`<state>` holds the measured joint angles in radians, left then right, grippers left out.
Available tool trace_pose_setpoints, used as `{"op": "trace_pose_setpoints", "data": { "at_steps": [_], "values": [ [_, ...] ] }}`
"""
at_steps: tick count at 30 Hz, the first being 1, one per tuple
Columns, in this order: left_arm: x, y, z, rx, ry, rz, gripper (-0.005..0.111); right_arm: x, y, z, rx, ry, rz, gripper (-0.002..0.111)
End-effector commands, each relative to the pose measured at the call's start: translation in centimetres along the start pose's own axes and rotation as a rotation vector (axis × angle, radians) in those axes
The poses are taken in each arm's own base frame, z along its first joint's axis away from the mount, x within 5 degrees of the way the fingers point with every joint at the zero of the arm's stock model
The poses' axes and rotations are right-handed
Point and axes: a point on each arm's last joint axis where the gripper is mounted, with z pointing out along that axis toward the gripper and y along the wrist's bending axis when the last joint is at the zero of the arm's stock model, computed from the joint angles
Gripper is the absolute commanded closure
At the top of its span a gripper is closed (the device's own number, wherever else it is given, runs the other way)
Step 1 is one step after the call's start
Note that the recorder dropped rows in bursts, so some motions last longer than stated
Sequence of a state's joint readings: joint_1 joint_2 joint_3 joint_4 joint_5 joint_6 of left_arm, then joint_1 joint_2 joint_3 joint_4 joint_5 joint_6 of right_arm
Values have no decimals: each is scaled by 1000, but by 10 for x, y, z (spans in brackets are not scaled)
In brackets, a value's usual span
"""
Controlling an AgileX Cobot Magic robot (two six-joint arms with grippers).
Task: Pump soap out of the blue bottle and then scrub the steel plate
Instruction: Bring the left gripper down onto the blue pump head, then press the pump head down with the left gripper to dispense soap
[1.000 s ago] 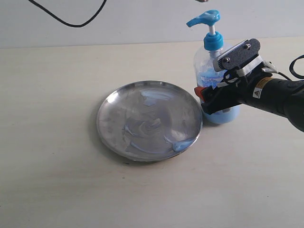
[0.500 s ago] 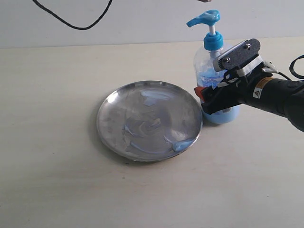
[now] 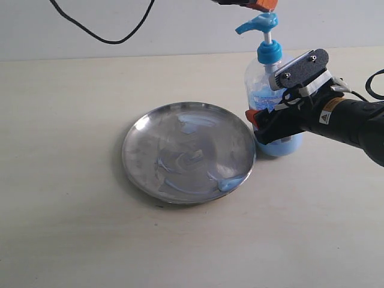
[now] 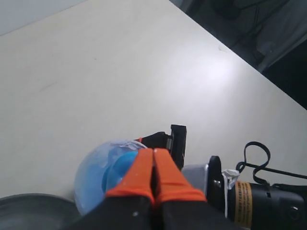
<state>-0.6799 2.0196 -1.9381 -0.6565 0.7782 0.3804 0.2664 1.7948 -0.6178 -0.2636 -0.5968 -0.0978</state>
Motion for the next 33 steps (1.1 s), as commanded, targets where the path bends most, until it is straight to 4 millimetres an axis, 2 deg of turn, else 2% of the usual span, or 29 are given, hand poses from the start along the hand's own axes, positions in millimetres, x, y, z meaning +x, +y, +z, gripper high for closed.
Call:
{"op": "trace_pose_setpoints", "data": {
  "at_steps": [1, 19, 33],
  "values": [
    [-1, -1, -1, -15, -1, 19, 107, -19, -4, -1, 25, -144, -6, 108],
    [9, 7, 14, -29, 52, 12, 107, -19, -4, -1, 26, -144, -10, 108],
    [11, 6, 14, -19, 78, 10, 107, -20, -4, -1, 27, -152, -12, 108]
  ]
}}
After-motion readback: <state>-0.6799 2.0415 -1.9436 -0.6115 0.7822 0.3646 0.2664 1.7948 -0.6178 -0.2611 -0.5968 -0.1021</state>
